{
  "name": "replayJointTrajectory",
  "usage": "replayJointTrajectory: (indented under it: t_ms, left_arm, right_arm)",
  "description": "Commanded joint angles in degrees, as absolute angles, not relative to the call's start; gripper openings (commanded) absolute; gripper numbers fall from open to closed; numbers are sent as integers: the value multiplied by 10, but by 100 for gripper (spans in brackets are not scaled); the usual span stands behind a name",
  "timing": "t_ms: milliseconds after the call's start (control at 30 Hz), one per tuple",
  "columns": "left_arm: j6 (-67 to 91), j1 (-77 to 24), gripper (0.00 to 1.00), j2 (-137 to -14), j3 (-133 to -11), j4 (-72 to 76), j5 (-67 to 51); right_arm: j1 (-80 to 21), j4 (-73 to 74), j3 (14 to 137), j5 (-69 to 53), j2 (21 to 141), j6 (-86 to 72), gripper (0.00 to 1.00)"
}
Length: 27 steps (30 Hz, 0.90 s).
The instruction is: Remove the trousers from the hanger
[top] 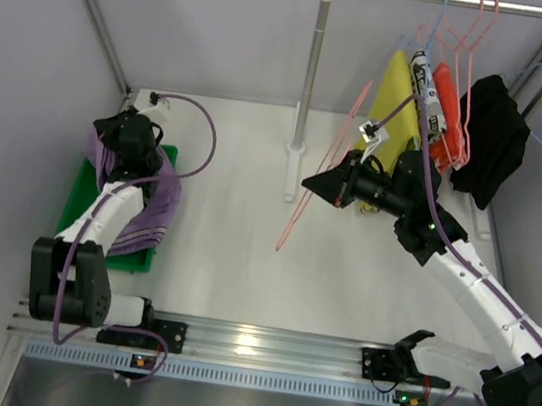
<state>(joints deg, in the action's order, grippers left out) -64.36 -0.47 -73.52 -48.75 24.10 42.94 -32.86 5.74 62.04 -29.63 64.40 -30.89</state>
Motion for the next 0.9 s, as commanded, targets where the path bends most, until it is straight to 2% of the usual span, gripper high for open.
replayJointTrajectory:
  t_ms: [0,67,200,233,333,500,567,700,733,800,833,867]
  left_arm:
    - [-540,12,0,-771,-561,200,422]
    - [-502,13,0,-784,-602,139,409]
    - [-369,13,0,-801,-669,-93,368]
    - [-350,13,0,-799,-677,-193,349]
    - [-312,13,0,-781,-665,-314,283]
    - [-294,27,0,-757,-632,-443,206]
    - [-298,38,6,-748,-624,-476,173]
    - [-305,51,30,-744,-628,-527,113]
    - [-305,53,49,-746,-638,-537,101]
    - [-302,53,71,-744,-653,-568,66]
    - [-301,53,98,-741,-676,-579,50]
    - [-299,53,99,-732,-689,-587,25]
  right_arm:
    - [-332,63,647,-290,629,-291,0]
    - [-332,71,645,-287,621,-282,0]
    - [-330,85,645,-285,609,-272,0]
    - [-330,87,645,-282,604,-267,0]
    - [-329,91,642,-282,599,-266,0]
    - [-329,96,640,-283,595,-262,0]
    - [-329,97,640,-284,593,-260,0]
    - [-329,97,640,-278,593,-258,0]
    - [-329,99,640,-272,592,-256,0]
    - [-330,104,640,-262,589,-251,0]
    - [-329,106,640,-252,586,-249,0]
    - [-329,112,640,-246,583,-246,0]
